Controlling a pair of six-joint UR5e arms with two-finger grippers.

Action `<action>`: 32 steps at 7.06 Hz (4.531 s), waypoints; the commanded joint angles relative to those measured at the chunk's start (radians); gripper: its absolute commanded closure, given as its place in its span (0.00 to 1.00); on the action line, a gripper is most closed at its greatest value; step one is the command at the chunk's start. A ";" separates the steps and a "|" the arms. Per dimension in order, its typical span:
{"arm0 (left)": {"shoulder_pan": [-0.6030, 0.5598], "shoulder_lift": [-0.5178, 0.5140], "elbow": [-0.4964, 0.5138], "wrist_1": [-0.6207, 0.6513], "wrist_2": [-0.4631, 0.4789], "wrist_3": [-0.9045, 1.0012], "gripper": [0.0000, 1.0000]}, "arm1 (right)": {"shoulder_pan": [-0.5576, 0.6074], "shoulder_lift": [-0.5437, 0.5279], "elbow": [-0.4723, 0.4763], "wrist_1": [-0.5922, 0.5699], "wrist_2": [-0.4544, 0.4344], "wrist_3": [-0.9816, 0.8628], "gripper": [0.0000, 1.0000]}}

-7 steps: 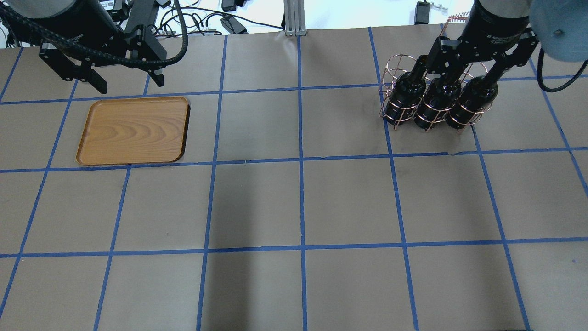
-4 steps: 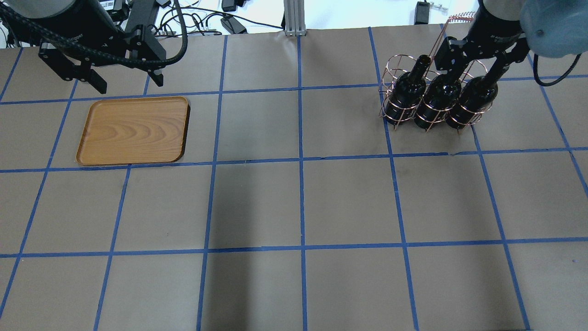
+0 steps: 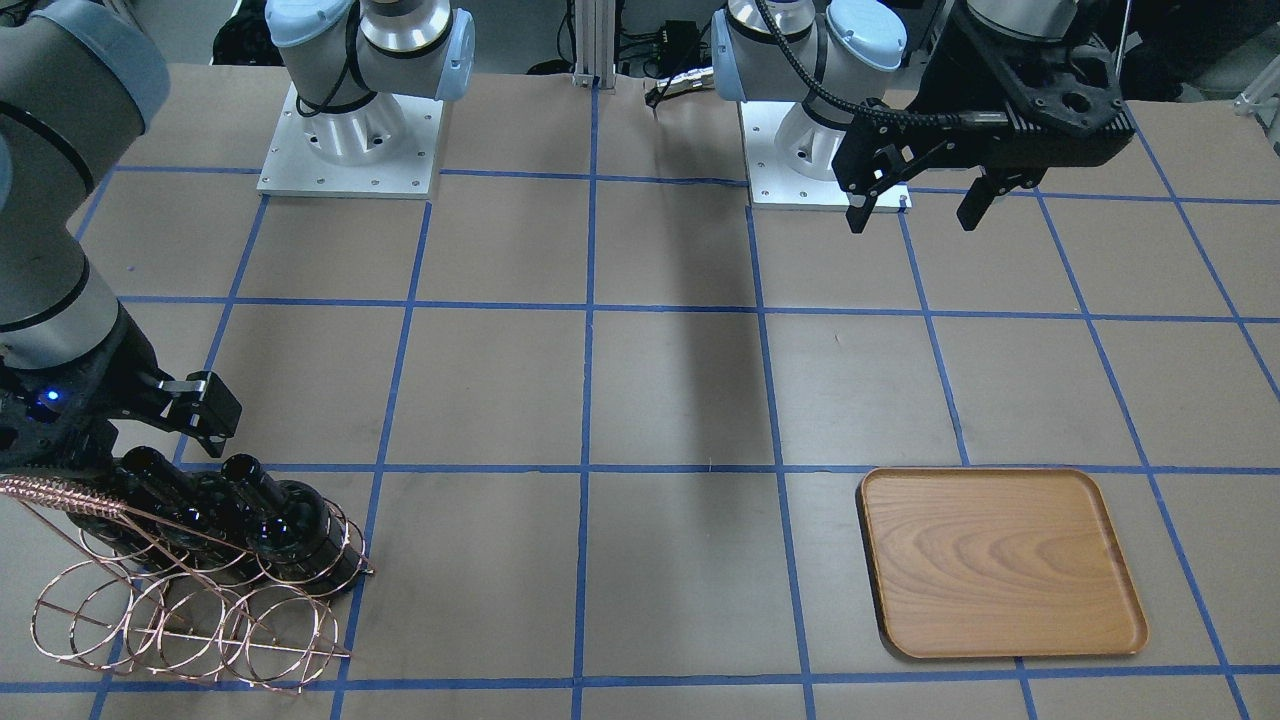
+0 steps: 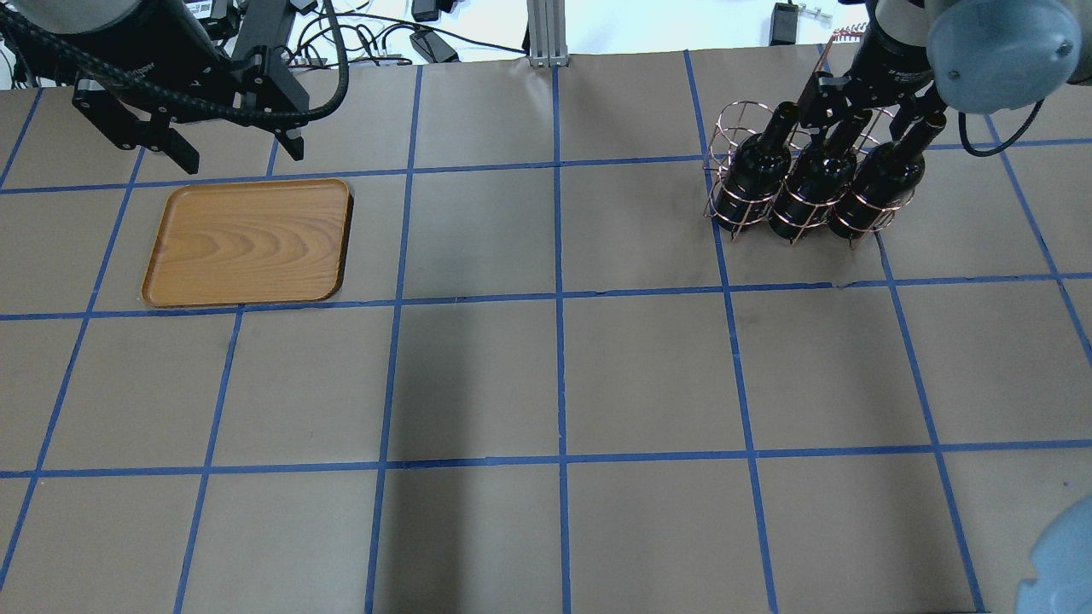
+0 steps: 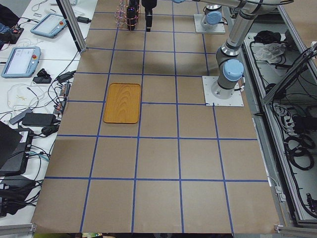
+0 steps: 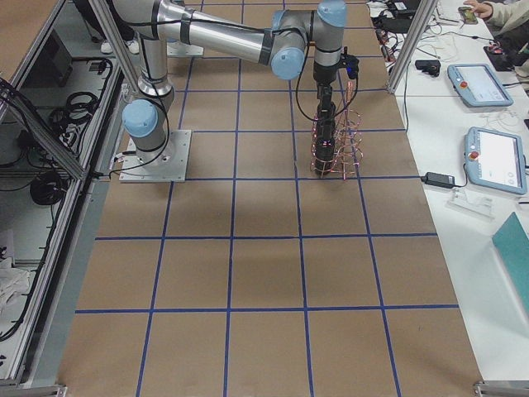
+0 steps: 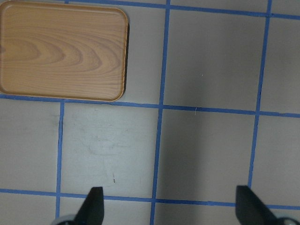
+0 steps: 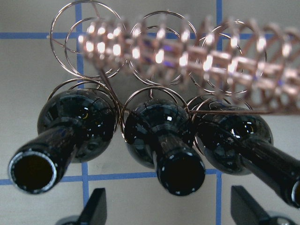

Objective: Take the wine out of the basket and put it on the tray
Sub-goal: 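Close the right gripper around the neck of one dark wine bottle, then lift the bottle up out of the copper rack with the right gripper, then carry the bottle toward the tray and stand it upright on the table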

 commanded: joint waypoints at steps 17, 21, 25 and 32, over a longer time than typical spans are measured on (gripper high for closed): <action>0.002 -0.002 0.000 0.005 -0.001 0.000 0.00 | -0.046 0.050 -0.049 0.060 0.076 -0.029 0.98; 0.000 -0.002 0.000 0.005 -0.001 0.000 0.00 | -0.046 0.027 -0.266 0.277 0.125 -0.024 1.00; 0.000 -0.002 0.000 0.003 -0.001 0.000 0.00 | 0.078 -0.137 -0.294 0.492 0.048 0.064 1.00; 0.014 0.002 0.002 0.002 -0.001 0.012 0.00 | 0.647 0.002 -0.175 0.183 0.140 0.730 1.00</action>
